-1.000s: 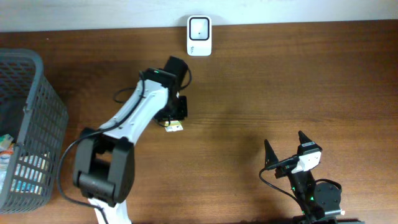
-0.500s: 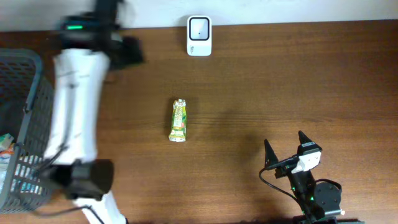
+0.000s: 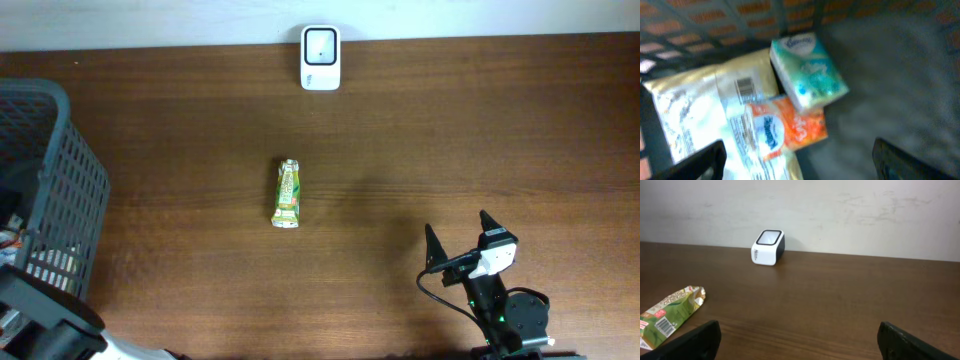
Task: Scan the item barcode
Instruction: 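Reach the left gripper into the basket and grasp the teal tissue pack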
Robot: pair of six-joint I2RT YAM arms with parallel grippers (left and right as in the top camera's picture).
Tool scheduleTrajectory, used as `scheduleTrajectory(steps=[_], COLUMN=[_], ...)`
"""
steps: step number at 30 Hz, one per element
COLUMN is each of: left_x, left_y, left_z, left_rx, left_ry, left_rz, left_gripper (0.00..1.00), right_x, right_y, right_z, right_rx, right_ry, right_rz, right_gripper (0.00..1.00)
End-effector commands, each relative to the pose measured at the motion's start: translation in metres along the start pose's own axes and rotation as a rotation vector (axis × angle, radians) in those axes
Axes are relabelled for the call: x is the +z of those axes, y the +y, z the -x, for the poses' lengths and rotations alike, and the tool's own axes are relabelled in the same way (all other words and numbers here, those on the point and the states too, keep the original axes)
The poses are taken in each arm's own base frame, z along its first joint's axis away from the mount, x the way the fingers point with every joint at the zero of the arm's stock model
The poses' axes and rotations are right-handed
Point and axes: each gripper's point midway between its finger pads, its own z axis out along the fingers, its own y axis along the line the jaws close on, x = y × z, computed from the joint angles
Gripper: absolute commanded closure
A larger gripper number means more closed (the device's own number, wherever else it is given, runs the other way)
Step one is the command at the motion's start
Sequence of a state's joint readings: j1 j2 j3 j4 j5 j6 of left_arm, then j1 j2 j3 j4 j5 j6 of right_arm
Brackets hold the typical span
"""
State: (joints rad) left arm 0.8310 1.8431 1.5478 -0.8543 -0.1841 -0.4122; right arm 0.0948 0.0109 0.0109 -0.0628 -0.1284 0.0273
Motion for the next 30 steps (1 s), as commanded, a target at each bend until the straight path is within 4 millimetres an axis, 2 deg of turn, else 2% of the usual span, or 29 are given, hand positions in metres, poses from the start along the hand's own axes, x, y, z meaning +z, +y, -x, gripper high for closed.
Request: scheduleTrajectory(steps=[1,4,10,11,13,15,17,20,21,27,28,29,30], left_x=[0.024,0.043,0.085,0.085,0.085,0.081,0.071,0.032,0.013,-0.043,-0.044,-0.034,-0.023], left_y=[0.003,-0.006,0.003,0.002,0.002,0.0,-0.002,-0.005,-0.004,-0.008,-0.008,-0.006,-0.005], left_z=[-0.01,-0.004,-0.022,-0.02,-0.017,-0.013,-0.005,0.017,0.023,0.029,0.031,0.032,0.033], left_rx=[0.043,0.063,0.079,0.077,0.074,0.073,0.069,0.048,0.041,0.0,-0.002,-0.001,0.008], left_ry=[-0.018,-0.043,0.027,0.017,0.006,-0.001,-0.014,-0.079,-0.111,-0.163,-0.171,-0.171,-0.167], left_rz=[-0.004,-0.015,0.062,0.058,0.057,0.053,0.041,0.014,0.001,-0.097,-0.096,-0.069,-0.049], left_gripper=[0.09,0.1,0.16,0.38,0.63,0.85,1.0,1.0,1.0,1.0,0.76,0.24,0.18], right_x=[0.0,0.0,0.0,0.0,0.0,0.0,0.0,0.0,0.0,0.0,0.0,0.0,0.0], right_y=[0.001,0.001,0.001,0.001,0.001,0.001,0.001,0.001,0.001,0.001,0.001,0.001,0.001], right_z=[-0.002,-0.002,-0.002,-0.002,-0.002,-0.002,-0.002,-0.002,-0.002,-0.002,-0.002,-0.002,-0.002], right_rx=[0.01,0.01,0.01,0.01,0.01,0.01,0.01,0.01,0.01,0.01,0.01,0.01,0.01], right_ry=[0.003,0.003,0.003,0.003,0.003,0.003,0.003,0.003,0.003,0.003,0.003,0.003,0.003], right_rz=[0.003,0.003,0.003,0.003,0.003,0.003,0.003,0.003,0.003,0.003,0.003,0.003,0.003], right_gripper=[0.01,0.01,0.01,0.01,0.01,0.01,0.02,0.01,0.01,0.01,0.01,0.01,0.01])
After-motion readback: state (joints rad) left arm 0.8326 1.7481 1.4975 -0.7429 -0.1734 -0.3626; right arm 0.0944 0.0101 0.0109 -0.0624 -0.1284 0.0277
